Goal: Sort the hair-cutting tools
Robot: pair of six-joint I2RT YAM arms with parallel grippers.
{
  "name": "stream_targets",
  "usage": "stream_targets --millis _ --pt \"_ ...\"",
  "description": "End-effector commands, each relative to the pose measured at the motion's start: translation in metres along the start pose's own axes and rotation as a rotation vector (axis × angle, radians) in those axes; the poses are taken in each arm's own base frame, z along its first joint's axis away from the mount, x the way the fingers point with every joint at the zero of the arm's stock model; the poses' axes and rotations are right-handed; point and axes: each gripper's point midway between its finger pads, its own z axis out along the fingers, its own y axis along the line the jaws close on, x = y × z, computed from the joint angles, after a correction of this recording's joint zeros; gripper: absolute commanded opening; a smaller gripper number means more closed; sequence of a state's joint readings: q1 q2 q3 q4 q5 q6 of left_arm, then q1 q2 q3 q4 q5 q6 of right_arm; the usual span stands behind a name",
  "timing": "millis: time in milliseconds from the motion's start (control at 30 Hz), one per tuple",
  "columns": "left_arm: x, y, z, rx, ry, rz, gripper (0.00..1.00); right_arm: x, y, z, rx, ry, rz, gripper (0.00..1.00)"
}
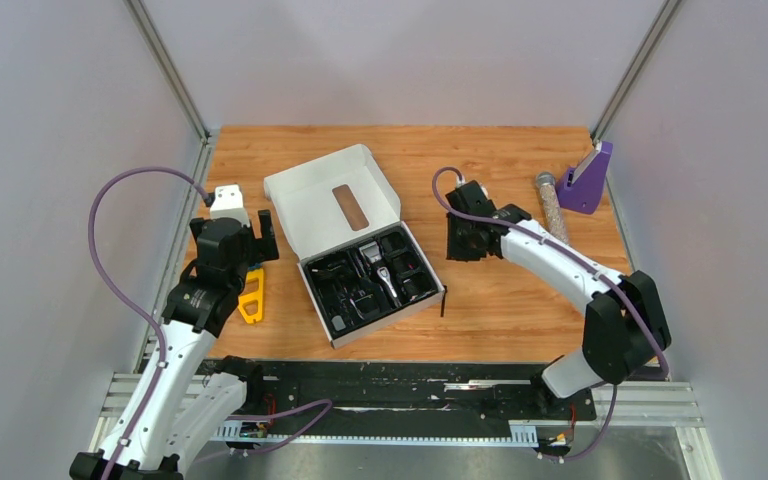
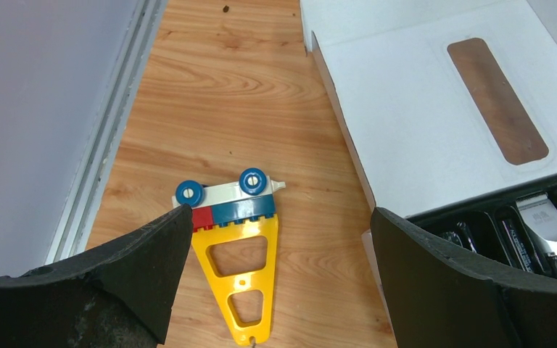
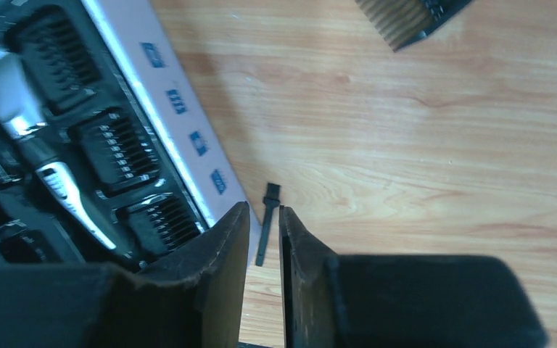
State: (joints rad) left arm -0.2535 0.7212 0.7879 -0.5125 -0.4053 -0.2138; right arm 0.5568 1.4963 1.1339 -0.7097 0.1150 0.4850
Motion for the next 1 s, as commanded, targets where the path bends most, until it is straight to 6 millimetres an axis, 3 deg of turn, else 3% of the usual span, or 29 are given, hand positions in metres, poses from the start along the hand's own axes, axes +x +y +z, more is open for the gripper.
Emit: stream_targets --millis 0,100,267,600,733,867,967 --pt "-0.015 0.0 -0.001 0.002 -0.051 -0.019 1.0 0.022 -0.02 0.013 0.097 0.072 0.061 0.24" --pt "-0.015 -0.001 -0.001 0.006 -0.051 -0.02 1.0 0.034 -0.014 0.022 0.073 0.117 0.043 0.24" --pt "-0.015 0.0 -0.001 0.005 -0.051 -0.021 1.0 0.043 0.02 0.029 -0.027 0.135 -0.02 0.24" --pt "-0.016 0.0 -0.002 0.003 -0.054 -0.022 1.0 0.036 0.07 0.05 -0.122 0.162 -0.098 0.25" --pt "-0.015 0.0 -0.002 0.003 -0.053 -0.022 1.0 0.029 0.053 0.051 0.001 0.137 -0.053 0.32" --pt "-0.016 0.0 -0.002 0.004 -0.053 -0.024 1.0 0.044 0.025 0.045 0.145 0.171 0.006 0.44" --pt "-0.016 0.0 -0.003 0.007 -0.055 -0.025 1.0 0.056 0.013 0.04 0.194 0.19 0.058 0.48"
